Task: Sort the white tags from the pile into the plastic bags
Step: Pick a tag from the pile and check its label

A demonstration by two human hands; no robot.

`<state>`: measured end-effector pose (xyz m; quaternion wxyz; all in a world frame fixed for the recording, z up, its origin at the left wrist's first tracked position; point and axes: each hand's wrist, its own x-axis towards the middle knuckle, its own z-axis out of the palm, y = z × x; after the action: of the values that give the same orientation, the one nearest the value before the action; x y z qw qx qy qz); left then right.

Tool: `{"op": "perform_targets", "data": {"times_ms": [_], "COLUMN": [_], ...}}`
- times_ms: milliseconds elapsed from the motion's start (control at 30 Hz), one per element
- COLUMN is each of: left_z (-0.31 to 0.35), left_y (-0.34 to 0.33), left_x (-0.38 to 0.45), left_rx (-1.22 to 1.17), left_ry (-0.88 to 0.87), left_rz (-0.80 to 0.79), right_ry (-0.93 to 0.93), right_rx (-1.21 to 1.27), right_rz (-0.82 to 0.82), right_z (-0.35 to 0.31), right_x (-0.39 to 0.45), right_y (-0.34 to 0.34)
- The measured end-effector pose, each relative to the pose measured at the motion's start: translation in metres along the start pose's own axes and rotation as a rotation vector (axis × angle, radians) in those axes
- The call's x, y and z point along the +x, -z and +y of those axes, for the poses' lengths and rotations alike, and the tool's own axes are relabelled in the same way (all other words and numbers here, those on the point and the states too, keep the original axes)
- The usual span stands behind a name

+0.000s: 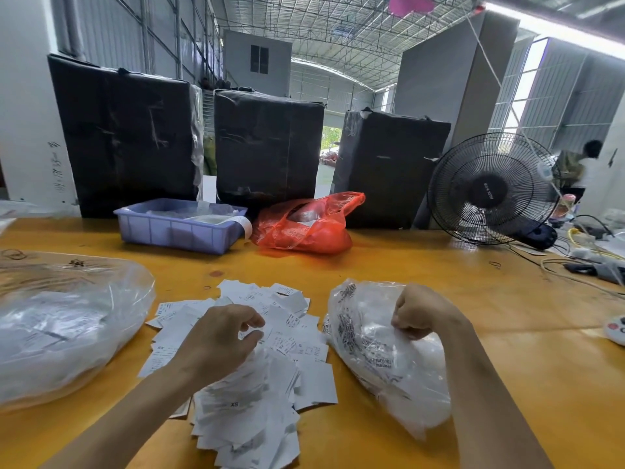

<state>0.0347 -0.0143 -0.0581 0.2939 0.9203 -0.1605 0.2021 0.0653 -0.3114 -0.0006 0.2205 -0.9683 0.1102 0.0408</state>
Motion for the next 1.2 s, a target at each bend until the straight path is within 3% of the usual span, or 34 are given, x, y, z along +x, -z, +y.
{"op": "perform_targets", "data": {"times_ms": [333, 433, 500, 567, 667, 767, 967, 1067, 1200], "left_z": [0.002, 0.005, 0.012, 0.023, 0.038, 0.044, 0.036, 0.032, 0.027], "left_y": [0.001, 0.002, 0.006, 0.013, 0.024, 0.033, 0.035, 0.032, 0.030], "left_x": [0.000, 0.001, 0.002, 0.004, 0.006, 0.006, 0.003, 0.005, 0.007], "left_rx": [0.003, -0.040, -0.182, -0.479, -0.948, -1.160, -1.013, -1.005, -1.054], "left_ry": [0.014, 0.012, 0.042, 0.134, 0.281, 0.331, 0.433, 0.523, 0.621], "left_rz": [-0.021, -0.003, 0.017, -0.038, -0.247, -0.354, -0.088, 0.063, 0.135], "right_ry": [0.064, 0.167, 0.337, 0.515, 0.627, 0.631, 0.584, 0.472, 0.412], "right_rx": [-0.092, 0.107, 0.473, 0.755, 0.861, 0.821, 0.847, 0.909, 0.851], "right_rz": [0.102, 0.209, 0.105, -0.115, -0.269, -0.264, -0.207, -0.310, -0.451], "right_z": [-0.005, -0.014, -0.028, -0.046, -0.073, -0.095, -0.111, -0.114, -0.114], "right_x": [-0.007, -0.016, -0.031, -0.048, -0.061, -0.061, -0.057, -0.056, -0.056], "right_y": [0.016, 0.029, 0.038, 0.040, 0.026, -0.001, -0.035, -0.044, -0.058]}}
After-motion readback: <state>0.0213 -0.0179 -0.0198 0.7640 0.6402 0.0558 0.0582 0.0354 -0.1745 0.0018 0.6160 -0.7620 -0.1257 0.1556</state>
